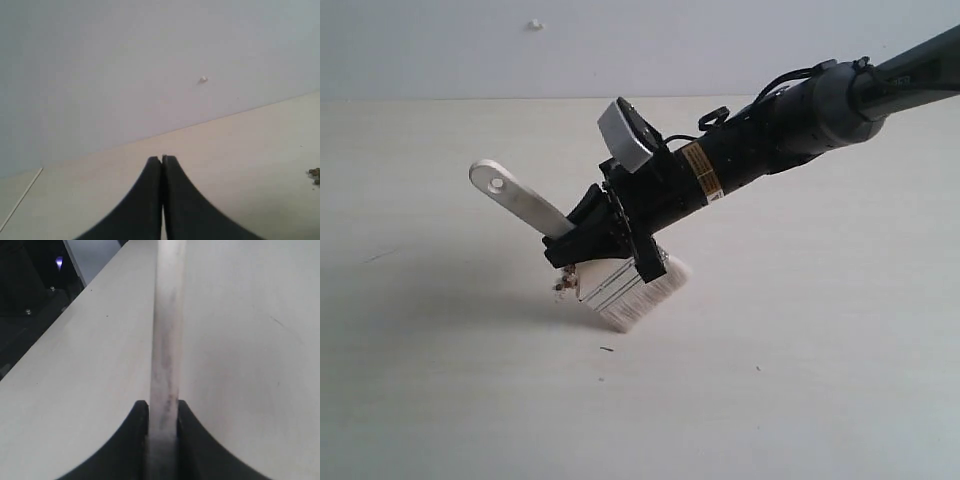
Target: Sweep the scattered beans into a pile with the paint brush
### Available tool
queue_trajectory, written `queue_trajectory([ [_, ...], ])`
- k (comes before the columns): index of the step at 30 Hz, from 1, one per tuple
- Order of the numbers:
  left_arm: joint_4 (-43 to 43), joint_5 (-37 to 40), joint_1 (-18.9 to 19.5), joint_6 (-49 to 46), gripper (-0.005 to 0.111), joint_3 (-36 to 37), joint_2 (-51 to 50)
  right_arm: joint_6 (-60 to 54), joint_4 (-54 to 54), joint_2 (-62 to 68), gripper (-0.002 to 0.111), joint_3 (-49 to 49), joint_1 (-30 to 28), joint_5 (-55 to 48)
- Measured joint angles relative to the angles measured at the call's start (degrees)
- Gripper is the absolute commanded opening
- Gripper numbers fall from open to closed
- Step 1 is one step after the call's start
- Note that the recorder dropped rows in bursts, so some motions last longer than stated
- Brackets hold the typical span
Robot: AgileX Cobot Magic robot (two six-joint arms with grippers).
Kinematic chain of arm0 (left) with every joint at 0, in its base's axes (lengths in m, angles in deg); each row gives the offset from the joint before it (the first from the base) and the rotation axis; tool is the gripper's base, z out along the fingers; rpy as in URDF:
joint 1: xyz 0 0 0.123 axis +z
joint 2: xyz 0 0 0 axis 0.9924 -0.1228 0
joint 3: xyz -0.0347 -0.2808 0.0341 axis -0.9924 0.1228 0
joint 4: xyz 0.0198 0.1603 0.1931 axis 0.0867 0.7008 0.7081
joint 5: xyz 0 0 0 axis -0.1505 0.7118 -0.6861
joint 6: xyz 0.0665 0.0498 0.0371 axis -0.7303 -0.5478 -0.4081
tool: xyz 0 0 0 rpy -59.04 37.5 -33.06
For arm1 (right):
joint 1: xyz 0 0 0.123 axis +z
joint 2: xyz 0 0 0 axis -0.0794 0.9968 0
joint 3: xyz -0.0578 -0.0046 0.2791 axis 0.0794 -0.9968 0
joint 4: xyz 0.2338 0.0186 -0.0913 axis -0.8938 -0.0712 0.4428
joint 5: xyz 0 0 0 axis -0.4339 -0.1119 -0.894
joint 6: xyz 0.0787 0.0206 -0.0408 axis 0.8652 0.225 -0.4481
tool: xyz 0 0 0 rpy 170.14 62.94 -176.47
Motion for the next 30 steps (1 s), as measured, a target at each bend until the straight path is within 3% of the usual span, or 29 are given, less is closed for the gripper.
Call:
queue_trajectory([
  [13,0.00,0.00,0.00,0.00,0.000,0.00,0.00,-2.73,-0.15,3.07,0.000,-0.10,-2.05,0.44],
  [30,0.00,0.00,0.00,0.00,0.000,0.00,0.00,-16.70,-3.91,5.62,0.000,1.40,-3.32,3.04],
])
